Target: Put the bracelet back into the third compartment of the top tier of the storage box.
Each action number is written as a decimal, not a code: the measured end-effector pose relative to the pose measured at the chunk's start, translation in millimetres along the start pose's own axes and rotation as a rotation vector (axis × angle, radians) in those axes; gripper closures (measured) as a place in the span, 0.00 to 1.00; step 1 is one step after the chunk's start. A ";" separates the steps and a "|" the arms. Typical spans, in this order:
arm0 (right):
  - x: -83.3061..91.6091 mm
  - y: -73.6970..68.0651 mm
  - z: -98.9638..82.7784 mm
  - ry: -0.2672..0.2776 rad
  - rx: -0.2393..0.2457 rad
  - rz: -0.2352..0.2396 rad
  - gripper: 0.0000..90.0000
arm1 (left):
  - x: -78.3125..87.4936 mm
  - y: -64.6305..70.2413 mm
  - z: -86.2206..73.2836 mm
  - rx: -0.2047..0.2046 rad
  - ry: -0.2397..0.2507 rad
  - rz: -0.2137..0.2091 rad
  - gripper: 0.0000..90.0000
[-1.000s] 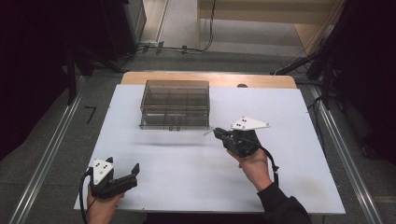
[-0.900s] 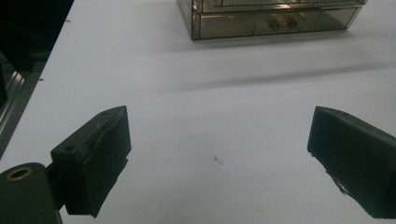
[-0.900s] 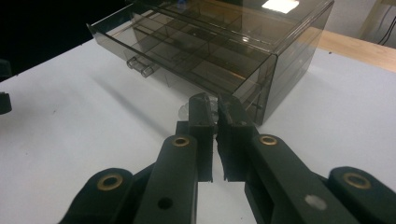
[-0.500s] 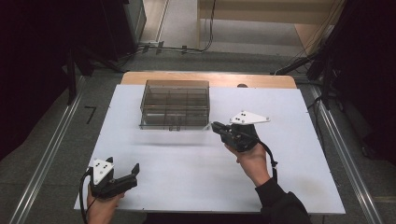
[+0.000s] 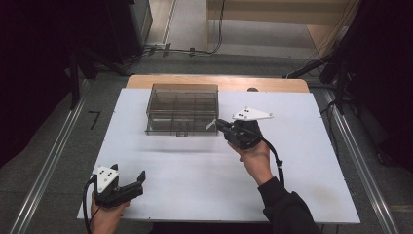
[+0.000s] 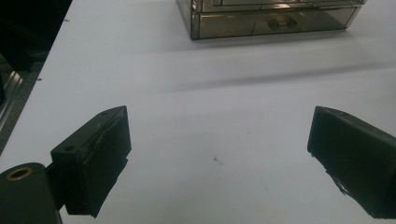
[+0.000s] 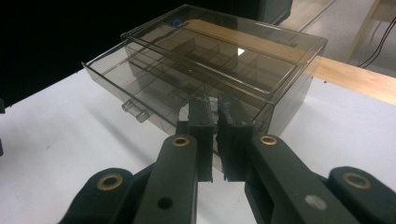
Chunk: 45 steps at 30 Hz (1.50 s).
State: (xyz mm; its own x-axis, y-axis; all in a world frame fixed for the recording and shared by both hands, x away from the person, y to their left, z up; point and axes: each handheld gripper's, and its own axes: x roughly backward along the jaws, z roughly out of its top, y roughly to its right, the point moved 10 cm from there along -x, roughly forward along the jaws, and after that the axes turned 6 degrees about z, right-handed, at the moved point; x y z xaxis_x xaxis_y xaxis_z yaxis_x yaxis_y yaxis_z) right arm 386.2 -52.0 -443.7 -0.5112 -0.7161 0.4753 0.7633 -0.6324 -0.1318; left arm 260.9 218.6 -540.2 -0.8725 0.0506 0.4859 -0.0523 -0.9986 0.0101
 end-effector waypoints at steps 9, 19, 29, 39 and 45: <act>-17.0 5.2 0.1 -0.012 -0.009 -0.017 0.92 | -0.5 -0.1 0.0 0.001 0.001 -0.002 0.07; -36.4 9.7 -10.5 -0.077 -0.018 -0.020 0.91 | -0.8 0.0 0.0 0.001 0.000 -0.003 0.07; -47.6 6.2 -17.7 -0.158 -0.003 -0.022 0.89 | -1.0 0.7 0.0 -0.002 -0.001 -0.006 0.07; -37.5 3.9 -10.8 -0.120 0.007 -0.042 0.57 | -1.1 0.0 -0.4 0.000 -0.003 -0.006 0.07; -25.7 3.2 -15.6 -0.107 0.012 -0.049 0.41 | -0.9 0.5 -0.3 -0.001 -0.002 -0.006 0.07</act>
State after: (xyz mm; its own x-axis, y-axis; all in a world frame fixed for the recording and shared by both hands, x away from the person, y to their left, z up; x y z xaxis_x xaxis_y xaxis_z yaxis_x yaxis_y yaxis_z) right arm 395.6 -40.2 -469.9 -0.5037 -0.6482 0.5710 0.7434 -0.6620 -0.0958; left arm 261.5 218.0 -540.9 -0.8711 0.0567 0.4879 -0.0581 -0.9982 0.0123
